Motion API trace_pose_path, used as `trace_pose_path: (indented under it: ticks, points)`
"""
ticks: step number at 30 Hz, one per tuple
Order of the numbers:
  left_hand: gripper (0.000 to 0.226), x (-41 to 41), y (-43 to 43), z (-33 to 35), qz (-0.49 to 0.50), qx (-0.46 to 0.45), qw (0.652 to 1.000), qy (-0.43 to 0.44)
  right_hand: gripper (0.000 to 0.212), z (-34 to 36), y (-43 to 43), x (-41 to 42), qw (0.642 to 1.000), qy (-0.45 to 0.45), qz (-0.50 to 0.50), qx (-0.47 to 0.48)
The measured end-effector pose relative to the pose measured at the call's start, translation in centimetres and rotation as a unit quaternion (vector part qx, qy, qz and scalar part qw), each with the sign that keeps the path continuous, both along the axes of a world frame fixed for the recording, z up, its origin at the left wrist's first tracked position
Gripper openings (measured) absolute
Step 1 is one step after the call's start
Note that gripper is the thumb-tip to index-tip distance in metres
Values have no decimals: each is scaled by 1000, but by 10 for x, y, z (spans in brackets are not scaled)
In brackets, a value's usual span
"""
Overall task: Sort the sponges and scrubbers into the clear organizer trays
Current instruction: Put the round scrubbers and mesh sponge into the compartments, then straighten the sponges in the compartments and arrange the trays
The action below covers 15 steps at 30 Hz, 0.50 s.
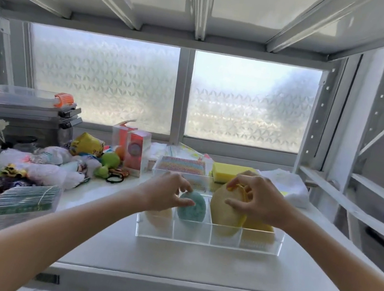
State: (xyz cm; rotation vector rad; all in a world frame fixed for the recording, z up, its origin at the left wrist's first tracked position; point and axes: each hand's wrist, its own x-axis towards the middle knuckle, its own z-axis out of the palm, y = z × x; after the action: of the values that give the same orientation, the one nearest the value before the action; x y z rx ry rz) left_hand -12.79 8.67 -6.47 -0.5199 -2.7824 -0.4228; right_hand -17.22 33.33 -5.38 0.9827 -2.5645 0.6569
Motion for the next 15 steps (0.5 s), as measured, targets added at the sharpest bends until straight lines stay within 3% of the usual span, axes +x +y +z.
trace_pose_path:
  ticks: [3,10,13,15]
  points:
    - [38,-3,-4,-1,20,12,998,-61,46,3,2,2,998,-48,38,26]
    - [39,-10,4,-1,6,32,996,-82,46,11,11,-1,991,-108,50,63]
    - [41,-8,-6,15,2,57,996,-69,54,22,20,4,988,-142,62,6]
    - [36,-2,-19,23,10,67,996,-52,47,26,31,3,989,-121,45,-67]
